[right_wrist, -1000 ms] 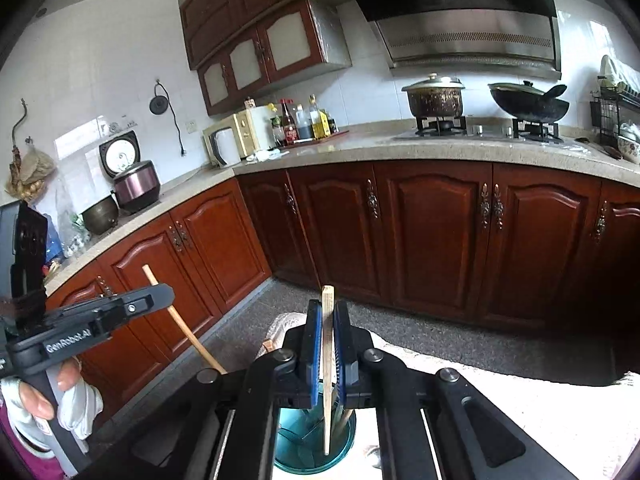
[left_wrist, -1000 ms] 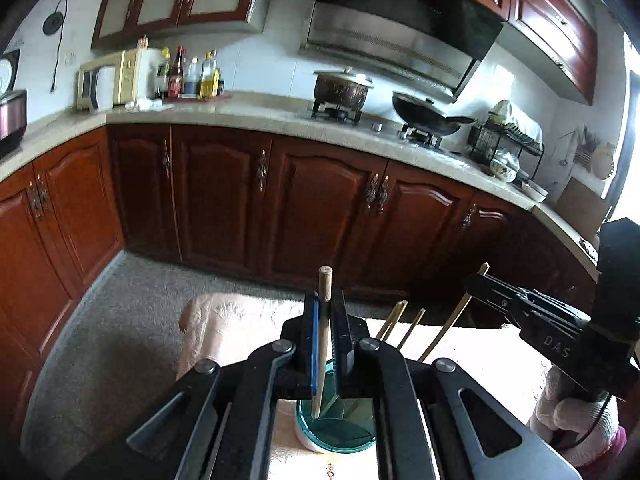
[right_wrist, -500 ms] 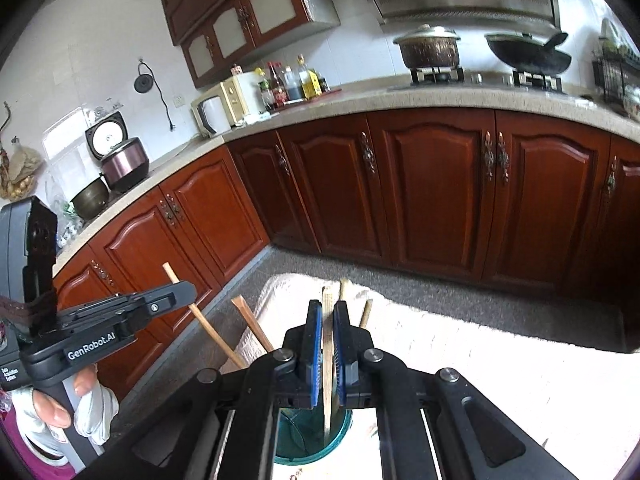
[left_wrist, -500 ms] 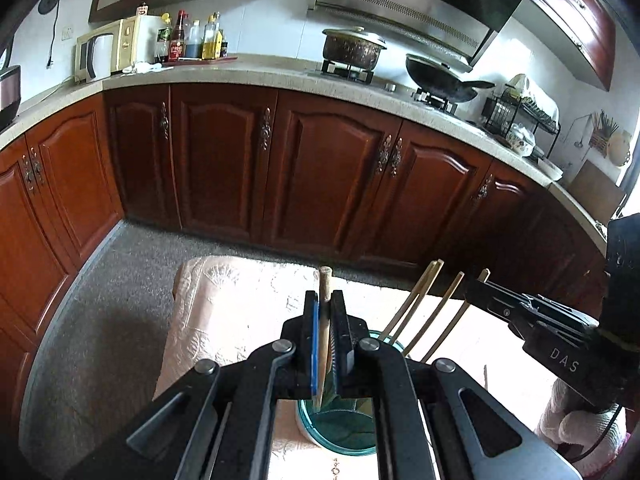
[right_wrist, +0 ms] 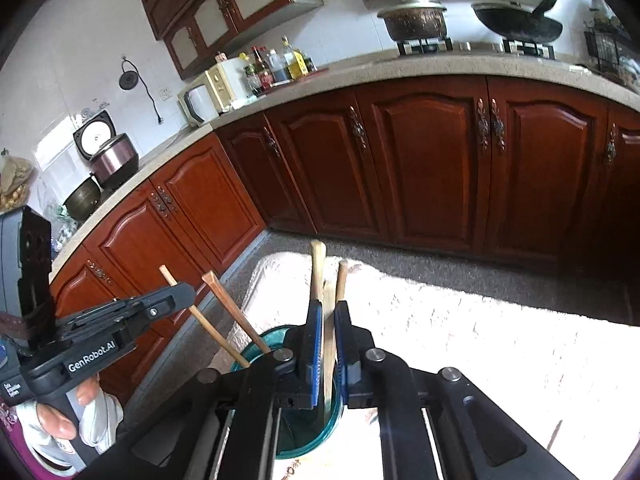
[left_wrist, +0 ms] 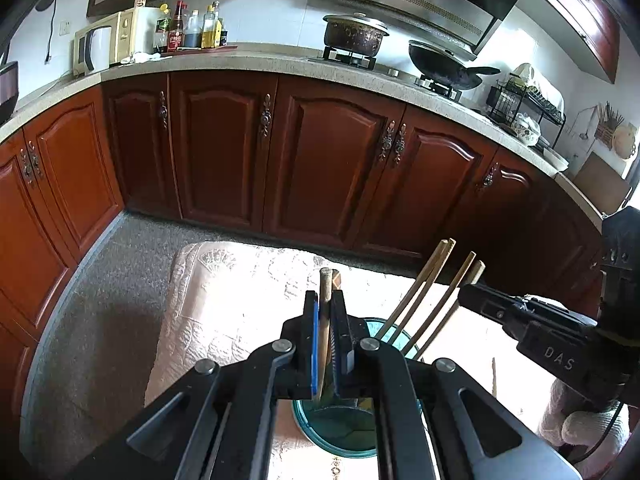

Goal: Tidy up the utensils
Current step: 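Lower the chopstick into the cup and open the right gripper, then move the right gripper to the last chopstick while the left gripper approaches the white ceramic spoon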

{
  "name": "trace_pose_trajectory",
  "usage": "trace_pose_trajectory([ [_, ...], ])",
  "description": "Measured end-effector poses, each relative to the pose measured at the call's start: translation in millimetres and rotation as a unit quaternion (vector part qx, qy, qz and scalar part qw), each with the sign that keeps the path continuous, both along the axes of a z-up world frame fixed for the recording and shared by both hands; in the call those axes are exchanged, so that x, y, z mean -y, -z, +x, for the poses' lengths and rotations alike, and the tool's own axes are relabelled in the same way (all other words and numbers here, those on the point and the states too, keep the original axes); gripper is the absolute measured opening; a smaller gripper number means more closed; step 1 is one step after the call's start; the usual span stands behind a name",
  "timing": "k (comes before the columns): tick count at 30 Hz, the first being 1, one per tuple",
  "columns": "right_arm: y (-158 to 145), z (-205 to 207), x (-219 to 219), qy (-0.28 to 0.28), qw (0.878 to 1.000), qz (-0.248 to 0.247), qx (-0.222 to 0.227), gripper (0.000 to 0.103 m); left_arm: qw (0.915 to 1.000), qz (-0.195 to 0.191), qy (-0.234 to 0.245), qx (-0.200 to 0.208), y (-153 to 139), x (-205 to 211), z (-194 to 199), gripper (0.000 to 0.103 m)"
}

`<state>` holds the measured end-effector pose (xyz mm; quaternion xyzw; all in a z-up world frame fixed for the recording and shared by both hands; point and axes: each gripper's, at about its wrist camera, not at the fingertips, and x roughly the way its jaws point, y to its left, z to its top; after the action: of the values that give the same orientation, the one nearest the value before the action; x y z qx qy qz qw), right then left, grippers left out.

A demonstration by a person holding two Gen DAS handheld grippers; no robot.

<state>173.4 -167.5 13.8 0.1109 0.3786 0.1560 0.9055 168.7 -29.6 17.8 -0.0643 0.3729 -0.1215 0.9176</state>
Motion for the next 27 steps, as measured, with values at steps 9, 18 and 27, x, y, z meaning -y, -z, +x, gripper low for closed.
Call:
trace_pose_trajectory([
  [9,10.1,-2.1,0.6,0.001,1.000,0.000,-0.012,0.017,1.0000,0.006,-0.001,0.000,-1.8,2.6,-2.9,0.009],
  [18,9.8,-14.2,2.0,-0.002,1.000,-0.008,-0.011,0.021,1.0000,0.000,0.002,0.004,-4.5,5.4,-11.4,0.040],
  [27,5.6,-28.9,3.3,0.001,1.000,-0.013,-0.010,0.024,0.9997,0.012,-0.003,0.022,-9.8,11.6,-23.6,0.060],
])
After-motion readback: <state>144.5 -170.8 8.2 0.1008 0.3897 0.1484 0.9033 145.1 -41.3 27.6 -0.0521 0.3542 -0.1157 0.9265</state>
